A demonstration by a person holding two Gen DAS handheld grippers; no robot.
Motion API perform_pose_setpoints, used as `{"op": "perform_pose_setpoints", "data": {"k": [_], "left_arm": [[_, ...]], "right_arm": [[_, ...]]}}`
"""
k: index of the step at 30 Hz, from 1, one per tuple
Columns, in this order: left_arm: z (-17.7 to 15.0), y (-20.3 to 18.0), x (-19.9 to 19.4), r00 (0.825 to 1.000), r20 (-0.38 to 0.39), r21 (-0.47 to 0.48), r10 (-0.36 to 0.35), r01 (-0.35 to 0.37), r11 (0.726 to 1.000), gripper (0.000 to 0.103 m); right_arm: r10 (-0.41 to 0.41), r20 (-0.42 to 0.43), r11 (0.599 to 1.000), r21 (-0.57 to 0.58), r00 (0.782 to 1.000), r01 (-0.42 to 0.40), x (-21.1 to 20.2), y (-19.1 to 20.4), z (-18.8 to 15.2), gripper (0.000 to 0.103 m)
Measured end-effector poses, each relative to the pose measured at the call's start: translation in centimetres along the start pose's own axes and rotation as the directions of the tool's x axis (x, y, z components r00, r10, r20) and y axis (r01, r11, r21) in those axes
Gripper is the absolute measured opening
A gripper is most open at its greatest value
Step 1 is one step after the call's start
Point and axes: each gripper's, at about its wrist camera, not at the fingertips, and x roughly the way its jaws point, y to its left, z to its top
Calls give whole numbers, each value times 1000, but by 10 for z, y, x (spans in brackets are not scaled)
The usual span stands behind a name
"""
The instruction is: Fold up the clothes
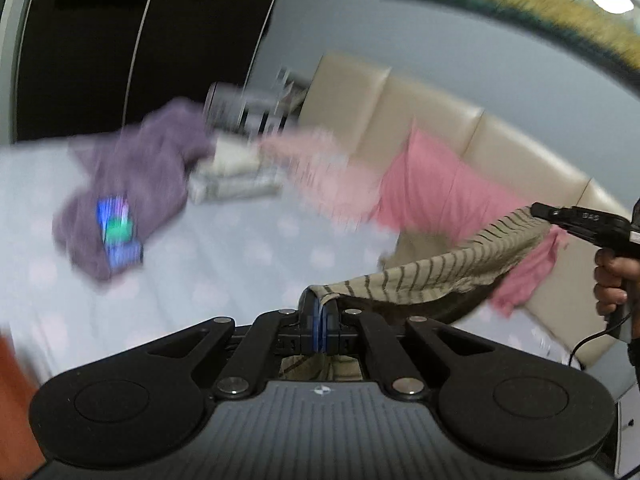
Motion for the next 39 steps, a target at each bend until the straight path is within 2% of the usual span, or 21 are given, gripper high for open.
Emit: {"op": "perform_pose_setpoints", "data": {"k": [2, 5, 9, 12, 17, 24, 28, 33, 37, 39], "left_arm": [[30, -12, -17, 998, 60, 46, -12, 9, 999, 0], [61, -35, -37, 995, 102, 128, -19, 6, 992, 0], [82, -61, -60, 989, 144, 222, -27, -6, 975, 0], [81, -71, -68, 988, 144, 236, -55, 19, 972, 0], [68, -80, -56, 992, 104, 245, -68, 40, 969, 0], [59, -72, -58, 991, 80, 228, -105, 85, 970, 0], [49, -68, -43, 992, 40, 215, -121, 110, 970, 0], [34, -51, 3, 994, -43, 162, -102, 108, 981, 0], [30, -30, 38, 992, -91, 134, -84, 95, 986, 0], [36, -17, 53, 994, -89, 103, -66, 75, 992, 0]], "right_arm": [[22, 77, 1000, -24, 997, -20, -24, 7, 34, 1], [49, 164, 997, -73, 985, -38, -58, 19, 78, 1], [58, 242, 992, -124, 969, -28, -93, 27, 110, 1], [66, 275, 989, -143, 959, -27, -112, 29, 118, 1], [67, 283, 993, -109, 957, -37, -125, 19, 114, 1], [47, 319, 994, -112, 947, -12, -139, 16, 118, 1], [33, 292, 995, -95, 956, -5, -118, 8, 125, 1], [24, 106, 996, -90, 994, -15, -47, 3, 91, 1], [22, 39, 996, -86, 999, -19, 3, -2, 73, 1], [20, 18, 996, -92, 1000, -18, 33, -4, 70, 1]]}}
